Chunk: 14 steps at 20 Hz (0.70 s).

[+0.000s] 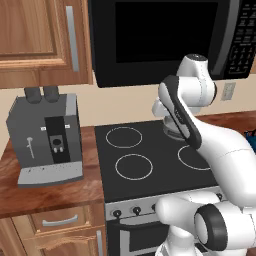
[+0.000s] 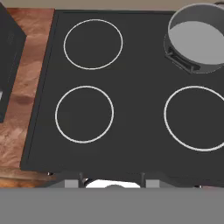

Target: Pick the kettle from the counter and place it on a stove burner. Then turn the burner on.

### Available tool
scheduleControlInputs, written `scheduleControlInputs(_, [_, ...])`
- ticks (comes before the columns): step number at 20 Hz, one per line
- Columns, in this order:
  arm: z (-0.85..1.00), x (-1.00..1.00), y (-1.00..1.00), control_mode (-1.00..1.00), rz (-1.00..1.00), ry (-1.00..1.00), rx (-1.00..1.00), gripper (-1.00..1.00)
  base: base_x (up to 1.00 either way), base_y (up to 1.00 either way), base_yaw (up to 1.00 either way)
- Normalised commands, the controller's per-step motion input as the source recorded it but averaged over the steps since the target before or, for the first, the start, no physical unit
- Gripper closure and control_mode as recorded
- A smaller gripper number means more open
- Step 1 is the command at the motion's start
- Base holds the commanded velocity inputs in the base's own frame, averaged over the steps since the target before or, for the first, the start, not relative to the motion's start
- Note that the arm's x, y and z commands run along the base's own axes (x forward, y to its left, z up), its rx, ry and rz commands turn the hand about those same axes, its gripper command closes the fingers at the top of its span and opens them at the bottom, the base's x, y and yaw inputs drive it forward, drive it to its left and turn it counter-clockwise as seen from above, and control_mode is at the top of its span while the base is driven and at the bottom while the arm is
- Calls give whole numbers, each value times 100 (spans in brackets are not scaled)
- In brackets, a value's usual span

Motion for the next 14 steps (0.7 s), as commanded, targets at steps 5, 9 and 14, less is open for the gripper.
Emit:
scheduleControlInputs(5, [0, -20, -18, -100, -2, 0, 0, -100, 0, 0, 0])
scheduleControlInputs(9, [-6, -42, -65, -100, -8, 0, 0, -100, 0, 0, 0])
scheduleControlInputs(14, [-4, -52, -75, -100, -10, 2, 0, -100, 0, 0, 0])
